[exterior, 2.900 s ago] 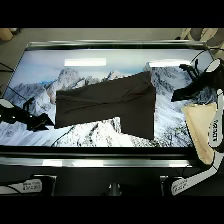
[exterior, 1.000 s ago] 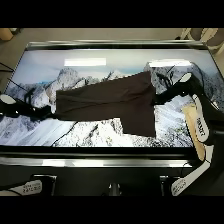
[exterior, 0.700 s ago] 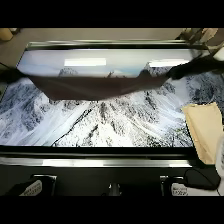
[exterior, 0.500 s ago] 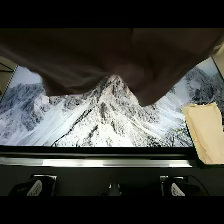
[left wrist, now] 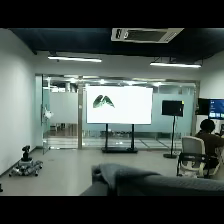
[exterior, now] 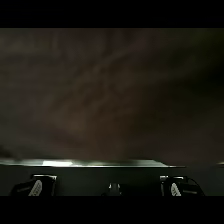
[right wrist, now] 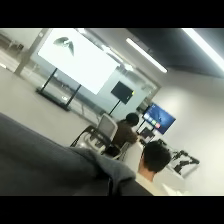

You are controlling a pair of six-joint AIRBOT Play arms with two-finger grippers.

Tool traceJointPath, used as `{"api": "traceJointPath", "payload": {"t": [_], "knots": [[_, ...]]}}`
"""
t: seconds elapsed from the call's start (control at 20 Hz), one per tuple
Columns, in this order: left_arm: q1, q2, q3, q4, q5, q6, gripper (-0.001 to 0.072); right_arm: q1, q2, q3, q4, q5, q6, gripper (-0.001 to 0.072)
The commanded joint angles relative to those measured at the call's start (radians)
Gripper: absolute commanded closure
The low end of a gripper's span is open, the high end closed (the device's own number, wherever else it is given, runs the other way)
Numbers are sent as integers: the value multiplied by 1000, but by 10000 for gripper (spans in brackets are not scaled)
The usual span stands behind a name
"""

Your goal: Fold the shirts.

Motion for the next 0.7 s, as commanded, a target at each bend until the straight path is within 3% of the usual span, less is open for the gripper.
{"api": "traceJointPath", "payload": {"t": [0.0, 0.15, 0.3, 0.45, 0.65], "knots": [[0, -21, 3, 8, -132, -7, 680, 0, -10, 1, -21, 138, 34, 693], [0, -122, -9, 8, -379, -6, 679, 0, -110, 1, -20, 333, 132, 693], [0, -261, -64, 56, -576, 0, 680, 0, -292, 0, -16, 576, 142, 693], [0, -392, -230, 71, -553, 24, 680, 1, -528, -51, -8, 666, 134, 693], [-4, -594, -446, 69, -358, 24, 679, 1, -854, -71, 80, 476, 147, 693]]}}
